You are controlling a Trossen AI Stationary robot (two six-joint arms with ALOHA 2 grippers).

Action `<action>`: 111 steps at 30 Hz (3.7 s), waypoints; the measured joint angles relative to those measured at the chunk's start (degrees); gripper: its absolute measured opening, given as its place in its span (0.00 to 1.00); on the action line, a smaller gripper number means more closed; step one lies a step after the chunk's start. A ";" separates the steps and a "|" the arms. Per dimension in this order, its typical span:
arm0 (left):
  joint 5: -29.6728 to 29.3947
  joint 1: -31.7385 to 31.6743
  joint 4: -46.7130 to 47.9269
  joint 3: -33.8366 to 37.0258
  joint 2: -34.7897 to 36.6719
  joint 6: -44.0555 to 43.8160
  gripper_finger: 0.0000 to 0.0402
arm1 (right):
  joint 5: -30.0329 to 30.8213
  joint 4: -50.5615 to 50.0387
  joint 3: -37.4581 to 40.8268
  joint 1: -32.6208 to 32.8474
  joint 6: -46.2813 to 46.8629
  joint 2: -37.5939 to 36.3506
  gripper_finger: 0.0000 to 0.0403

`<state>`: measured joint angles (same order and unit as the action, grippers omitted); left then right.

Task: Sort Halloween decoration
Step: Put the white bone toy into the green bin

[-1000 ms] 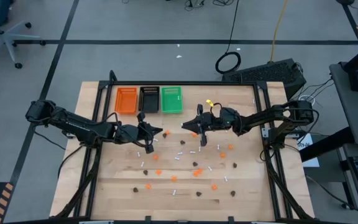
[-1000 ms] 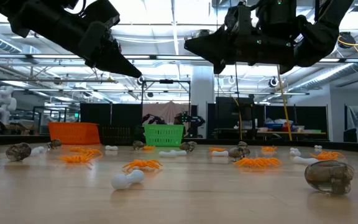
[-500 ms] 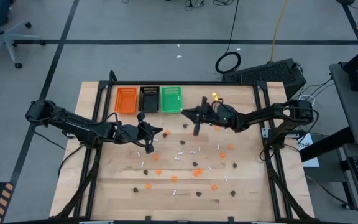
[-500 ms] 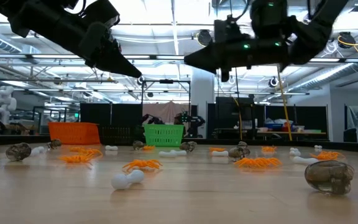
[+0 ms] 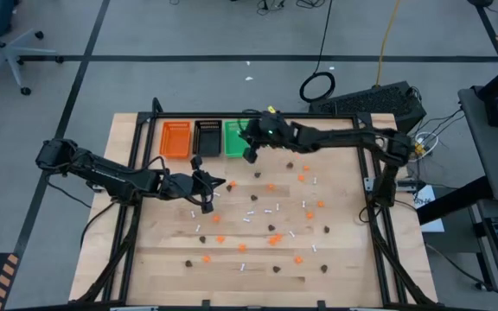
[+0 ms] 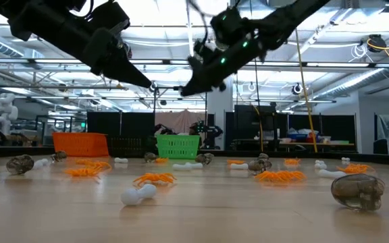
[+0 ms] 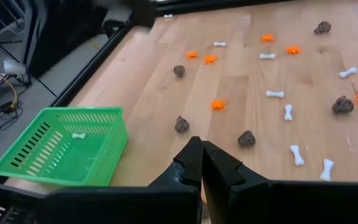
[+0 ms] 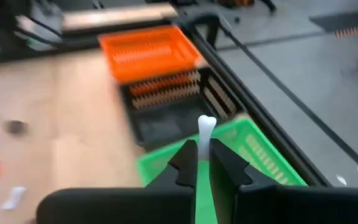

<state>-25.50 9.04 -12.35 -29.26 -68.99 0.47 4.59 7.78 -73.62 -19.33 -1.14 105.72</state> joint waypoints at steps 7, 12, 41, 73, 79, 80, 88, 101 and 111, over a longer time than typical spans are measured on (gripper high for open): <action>0.23 -0.02 3.70 -0.02 0.00 -0.06 0.03 | -0.11 -0.06 -2.95 -2.74 2.89 7.80 0.02; 0.31 0.00 5.57 -0.02 0.00 -0.07 0.03 | -0.10 -2.04 -2.93 -2.84 3.69 8.65 0.02; -1.42 0.15 15.55 -0.02 -0.02 -15.21 0.13 | 0.15 -11.43 1.39 15.94 0.12 -4.73 0.29; 1.46 0.50 15.62 0.00 -11.93 -18.78 0.50 | 13.41 26.63 15.62 35.58 3.40 6.97 0.28; 1.23 0.93 14.55 0.00 -17.06 -21.13 0.50 | 13.38 26.26 15.62 35.58 3.20 6.97 0.28; 1.11 0.96 13.99 -0.07 -17.49 -21.12 0.50 | 13.38 26.29 15.62 35.56 2.95 6.97 0.28; 2.60 0.86 11.20 -0.11 -18.93 -20.56 0.50 | 13.48 26.37 15.62 35.07 1.54 6.97 0.28; 9.21 0.68 10.55 -0.15 -18.97 -18.07 0.50 | 13.55 26.28 15.62 33.53 -0.22 6.97 0.28; 14.58 0.22 10.72 -0.15 -18.76 -18.62 0.50 | 13.56 26.30 15.62 33.31 -1.51 6.97 0.28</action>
<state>-10.92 9.26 -1.63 -29.41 -87.75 -18.15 18.15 34.08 -58.00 13.97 -2.65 112.68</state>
